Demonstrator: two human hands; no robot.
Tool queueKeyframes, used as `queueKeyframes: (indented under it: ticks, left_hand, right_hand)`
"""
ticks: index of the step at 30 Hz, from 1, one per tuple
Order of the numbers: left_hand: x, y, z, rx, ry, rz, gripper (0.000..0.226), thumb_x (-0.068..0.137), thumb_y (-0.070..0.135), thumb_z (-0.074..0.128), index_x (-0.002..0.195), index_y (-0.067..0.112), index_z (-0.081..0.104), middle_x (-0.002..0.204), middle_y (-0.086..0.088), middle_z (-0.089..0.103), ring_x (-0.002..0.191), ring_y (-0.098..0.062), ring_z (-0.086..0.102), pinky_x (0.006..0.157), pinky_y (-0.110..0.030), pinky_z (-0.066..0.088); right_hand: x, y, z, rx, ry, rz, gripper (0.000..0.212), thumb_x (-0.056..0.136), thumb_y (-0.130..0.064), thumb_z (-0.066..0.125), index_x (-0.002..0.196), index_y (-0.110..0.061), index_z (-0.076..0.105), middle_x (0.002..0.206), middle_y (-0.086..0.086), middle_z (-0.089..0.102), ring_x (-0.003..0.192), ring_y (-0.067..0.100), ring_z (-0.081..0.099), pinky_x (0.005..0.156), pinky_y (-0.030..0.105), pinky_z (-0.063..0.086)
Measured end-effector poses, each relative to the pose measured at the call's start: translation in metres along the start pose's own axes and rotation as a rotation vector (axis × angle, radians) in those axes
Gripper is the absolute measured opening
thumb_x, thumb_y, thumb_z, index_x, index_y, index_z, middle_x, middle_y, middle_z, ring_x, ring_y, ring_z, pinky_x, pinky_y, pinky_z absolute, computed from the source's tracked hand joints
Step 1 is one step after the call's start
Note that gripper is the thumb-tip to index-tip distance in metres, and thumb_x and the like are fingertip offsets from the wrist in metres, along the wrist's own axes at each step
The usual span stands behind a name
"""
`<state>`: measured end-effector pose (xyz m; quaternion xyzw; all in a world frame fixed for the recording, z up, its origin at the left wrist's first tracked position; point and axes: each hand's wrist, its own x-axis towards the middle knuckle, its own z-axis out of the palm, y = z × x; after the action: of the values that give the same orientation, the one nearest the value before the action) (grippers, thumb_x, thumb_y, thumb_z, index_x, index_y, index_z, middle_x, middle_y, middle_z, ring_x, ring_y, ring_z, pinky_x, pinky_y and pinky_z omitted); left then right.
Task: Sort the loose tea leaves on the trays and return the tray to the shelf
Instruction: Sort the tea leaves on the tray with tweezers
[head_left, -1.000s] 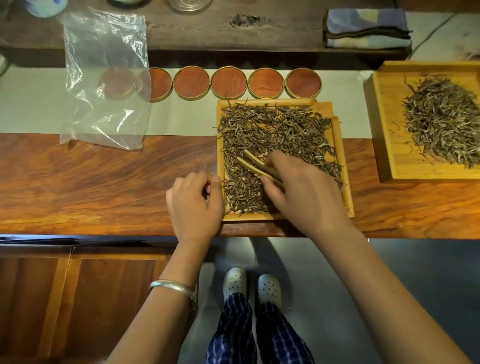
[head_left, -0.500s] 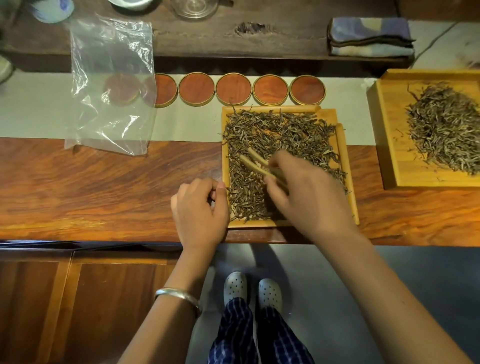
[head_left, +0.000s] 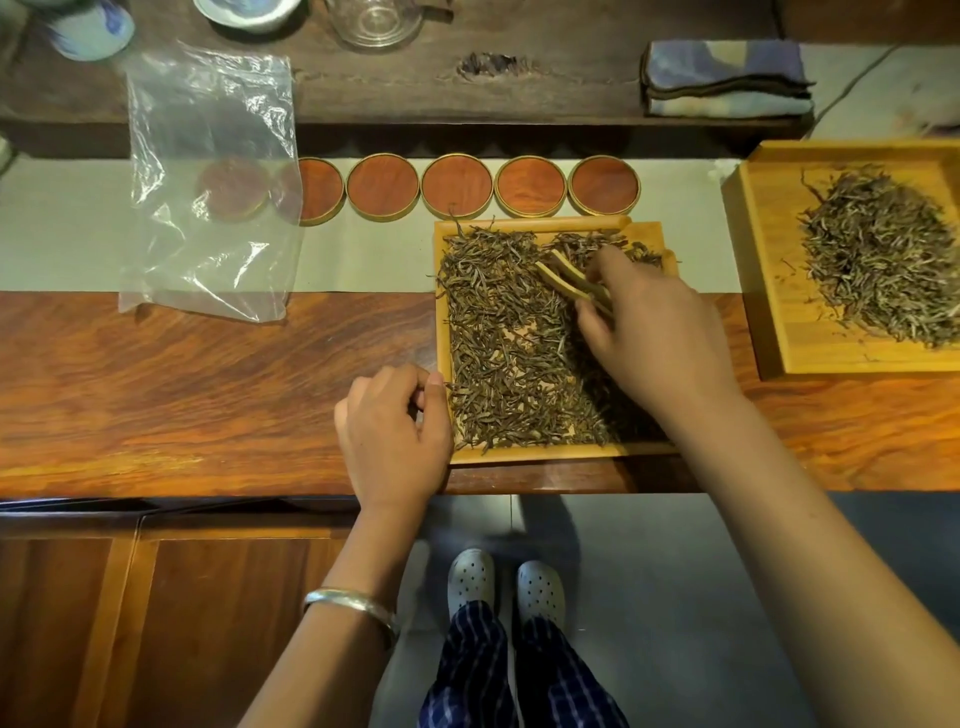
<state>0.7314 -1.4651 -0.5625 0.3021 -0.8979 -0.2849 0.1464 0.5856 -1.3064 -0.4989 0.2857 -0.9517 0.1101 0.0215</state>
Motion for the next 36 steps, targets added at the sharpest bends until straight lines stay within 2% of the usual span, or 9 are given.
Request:
queueKeyframes:
  ticks: [3, 7, 11, 17, 21, 25, 31, 36]
  left_hand:
    - [-0.001, 0.000, 0.000, 0.001, 0.001, 0.000, 0.028, 0.091, 0.035, 0.043, 0.066, 0.024, 0.040, 0.067, 0.011, 0.042, 0.072, -0.016, 0.040, 0.071, -0.031, 0.026]
    - [-0.001, 0.002, -0.001, 0.002, 0.003, -0.006, 0.027, 0.091, 0.035, 0.042, 0.066, 0.024, 0.040, 0.068, 0.011, 0.041, 0.073, -0.014, 0.037, 0.072, -0.029, 0.022]
    - [-0.001, 0.000, 0.000, 0.002, -0.006, -0.012, 0.027, 0.091, 0.036, 0.042, 0.067, 0.024, 0.042, 0.068, 0.011, 0.044, 0.073, -0.014, 0.039, 0.073, -0.030, 0.023]
    - [0.000, -0.001, 0.001, 0.008, -0.011, -0.025, 0.031, 0.091, 0.037, 0.041, 0.068, 0.019, 0.050, 0.069, 0.008, 0.049, 0.074, -0.015, 0.041, 0.073, -0.030, 0.024]
    - [-0.001, -0.001, 0.001, 0.010, -0.012, -0.022, 0.031, 0.091, 0.037, 0.041, 0.068, 0.019, 0.050, 0.069, 0.007, 0.050, 0.074, -0.017, 0.042, 0.073, -0.030, 0.025]
    - [0.000, 0.000, 0.001, 0.010, -0.015, -0.022, 0.031, 0.091, 0.037, 0.041, 0.068, 0.019, 0.050, 0.070, 0.006, 0.052, 0.075, -0.018, 0.044, 0.073, -0.030, 0.025]
    - [0.000, -0.001, 0.001, 0.006, -0.011, -0.025, 0.029, 0.091, 0.035, 0.043, 0.069, 0.019, 0.052, 0.071, 0.006, 0.052, 0.076, -0.019, 0.045, 0.074, -0.030, 0.024]
    - [0.000, -0.001, 0.001, 0.010, -0.007, -0.018, 0.032, 0.091, 0.037, 0.042, 0.068, 0.017, 0.052, 0.069, 0.006, 0.052, 0.074, -0.018, 0.042, 0.072, -0.030, 0.024]
  right_hand:
    - [-0.003, -0.008, 0.000, 0.047, -0.020, -0.033, 0.020, 0.092, -0.030, 0.053, 0.105, -0.015, 0.050, 0.078, 0.002, 0.056, 0.063, 0.023, 0.051, 0.047, 0.028, 0.034]
    - [-0.006, -0.008, 0.003, 0.046, -0.079, -0.021, 0.021, 0.094, -0.031, 0.049, 0.108, -0.016, 0.049, 0.086, 0.005, 0.060, 0.072, 0.028, 0.058, 0.051, 0.030, 0.039]
    - [-0.017, -0.005, -0.006, 0.096, -0.027, -0.031, 0.018, 0.093, -0.031, 0.052, 0.104, -0.016, 0.050, 0.080, 0.002, 0.058, 0.066, 0.023, 0.056, 0.048, 0.029, 0.042]
    - [-0.037, -0.011, -0.005, 0.051, -0.156, -0.061, 0.020, 0.095, -0.035, 0.045, 0.109, -0.020, 0.046, 0.092, 0.001, 0.060, 0.073, 0.026, 0.061, 0.054, 0.037, 0.052]
    - [-0.034, -0.018, -0.006, 0.077, -0.080, -0.048, 0.020, 0.094, -0.033, 0.048, 0.107, -0.018, 0.048, 0.087, 0.003, 0.060, 0.068, 0.027, 0.060, 0.049, 0.033, 0.047]
    - [-0.031, -0.032, 0.000, 0.064, -0.110, -0.110, 0.019, 0.095, -0.031, 0.047, 0.108, -0.017, 0.048, 0.083, 0.001, 0.058, 0.062, 0.026, 0.058, 0.043, 0.026, 0.026]
    - [-0.036, -0.020, -0.002, 0.062, -0.104, -0.043, 0.019, 0.094, -0.033, 0.048, 0.106, -0.018, 0.048, 0.086, 0.002, 0.059, 0.068, 0.028, 0.059, 0.048, 0.031, 0.043]
    - [-0.030, -0.001, -0.007, 0.063, -0.017, 0.064, 0.020, 0.094, -0.030, 0.051, 0.107, -0.016, 0.050, 0.083, 0.005, 0.061, 0.065, 0.025, 0.054, 0.050, 0.027, 0.031]
